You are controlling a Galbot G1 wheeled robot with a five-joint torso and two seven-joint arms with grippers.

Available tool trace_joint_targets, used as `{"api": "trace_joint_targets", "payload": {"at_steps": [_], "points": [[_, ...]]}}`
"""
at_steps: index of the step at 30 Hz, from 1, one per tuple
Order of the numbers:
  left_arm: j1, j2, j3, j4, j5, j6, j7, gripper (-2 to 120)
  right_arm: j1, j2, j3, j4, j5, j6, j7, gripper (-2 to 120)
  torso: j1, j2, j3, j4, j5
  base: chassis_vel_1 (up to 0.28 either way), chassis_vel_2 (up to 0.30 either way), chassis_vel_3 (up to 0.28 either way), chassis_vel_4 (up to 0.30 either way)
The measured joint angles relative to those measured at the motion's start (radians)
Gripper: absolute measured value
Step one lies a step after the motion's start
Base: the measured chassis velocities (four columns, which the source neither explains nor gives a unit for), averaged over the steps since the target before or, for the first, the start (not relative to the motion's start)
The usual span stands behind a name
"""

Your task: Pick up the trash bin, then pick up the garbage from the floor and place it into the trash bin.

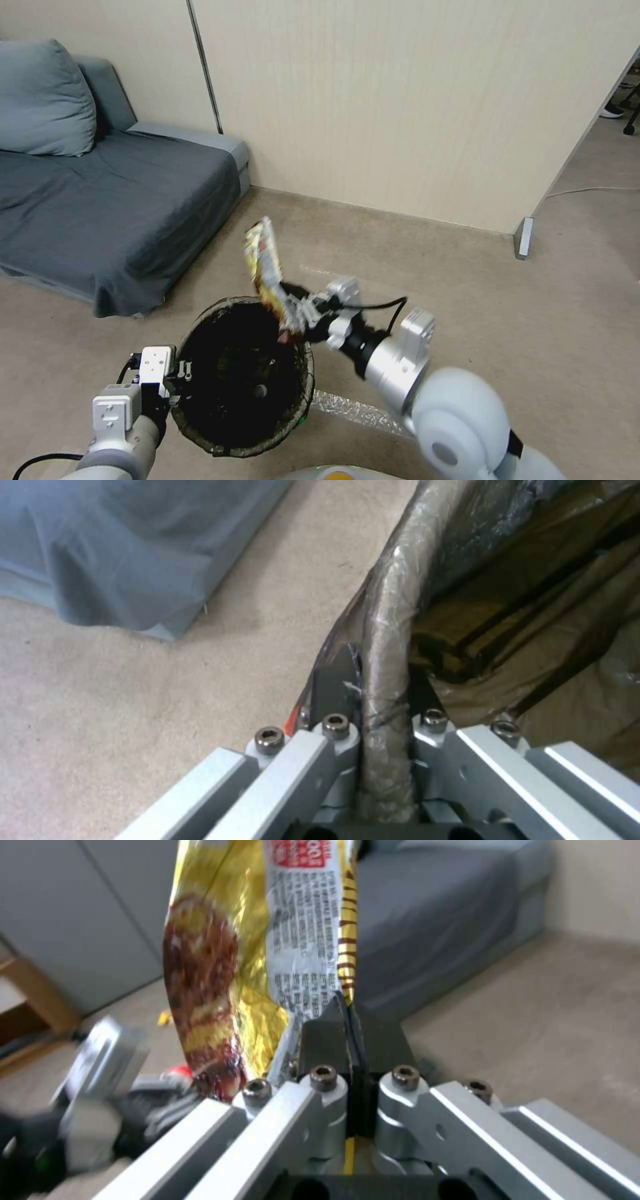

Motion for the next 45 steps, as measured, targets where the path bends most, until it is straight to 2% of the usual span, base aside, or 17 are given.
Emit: {"api": "trace_joint_targets", "payload": {"at_steps": [8,13,17,22,24,27,28,31,32,34,35,36,39,41,45], "points": [[-0.002,-0.004,0.004,0.000,0.006,0.001,0.001,1,-0.021,-0.033,-0.092,-0.031,-0.054,-0.003,-0.001,0,0.000,0.000,0.000,0.0000,-0.0001,0.000,0.000,0.000,0.000],[-0.002,-0.007,0.004,0.000,0.006,0.001,0.002,1,-0.032,-0.021,-0.124,-0.060,-0.095,-0.011,0.006,0,0.000,0.000,0.000,0.0000,0.0000,0.000,0.000,0.000,0.000],[-0.003,-0.007,0.004,0.000,0.006,0.002,0.002,1,-0.032,-0.013,-0.134,-0.068,-0.100,-0.019,0.015,7,0.000,0.000,0.000,0.0000,0.0000,0.000,0.000,0.000,0.000],[-0.003,-0.007,0.004,0.000,0.006,0.002,0.002,1,-0.033,-0.014,-0.137,-0.072,-0.102,-0.030,0.024,28,0.000,0.000,0.000,0.0000,0.0000,0.000,0.000,0.000,0.000],[-0.003,-0.007,0.004,0.000,0.006,0.002,0.002,1,-0.035,-0.014,-0.136,-0.073,-0.104,-0.030,0.026,32,0.000,0.000,0.000,0.0000,0.0000,0.000,0.000,0.000,0.000],[-0.003,-0.005,0.003,0.000,0.002,0.002,0.002,1,-0.040,-0.022,-0.131,-0.065,-0.109,-0.033,0.033,48,0.000,0.000,0.000,0.0000,0.0000,0.000,0.000,0.000,0.000],[-0.003,-0.005,0.003,0.000,0.002,0.002,0.002,1,-0.040,-0.022,-0.131,-0.065,-0.109,-0.033,0.033,48,0.000,0.000,0.000,0.0000,0.0000,0.000,0.000,0.000,0.000],[-0.003,-0.003,0.003,0.000,0.001,0.003,0.002,1,-0.043,-0.028,-0.125,-0.048,-0.108,-0.035,0.034,64,0.000,0.000,0.000,0.0000,0.0001,0.000,0.000,0.000,0.000],[-0.003,-0.003,0.003,0.000,0.001,0.003,0.002,1,-0.043,-0.028,-0.125,-0.048,-0.108,-0.035,0.034,64,0.000,0.000,0.000,0.0000,0.0001,0.000,0.000,0.000,0.000],[-0.003,-0.003,0.003,0.000,0.000,0.003,0.002,1,-0.046,-0.031,-0.121,-0.040,-0.108,-0.035,0.034,70,0.000,0.000,0.000,0.0000,0.0001,0.000,0.000,0.000,0.000],[-0.003,-0.002,0.003,0.000,0.000,0.004,0.002,1,-0.050,-0.034,-0.114,-0.031,-0.107,-0.035,0.034,77,0.000,0.000,0.000,0.0000,0.0001,0.000,0.000,0.000,0.000],[-0.003,-0.002,0.003,0.000,0.000,0.004,0.002,1,-0.050,-0.034,-0.114,-0.031,-0.107,-0.035,0.034,77,0.000,0.000,0.000,0.0000,0.0001,0.000,0.000,0.000,0.000],[-0.003,0.001,0.002,0.000,-0.003,0.005,0.002,1,-0.067,-0.043,-0.070,0.005,-0.111,-0.008,0.012,92,0.000,0.000,0.000,0.0000,0.0001,0.000,0.000,0.000,0.000],[-0.003,0.002,0.001,0.000,-0.004,0.005,0.002,1,-0.073,-0.045,-0.051,0.016,-0.111,0.010,0.003,95,0.000,0.000,0.000,0.0000,0.0001,0.000,0.000,0.000,0.000],[-0.003,0.006,0.000,0.000,-0.006,0.007,0.002,1,-0.122,-0.049,0.095,0.091,-0.118,0.119,-0.070,100,0.000,0.000,0.000,0.0000,0.0001,0.000,0.000,0.000,0.000]]}}
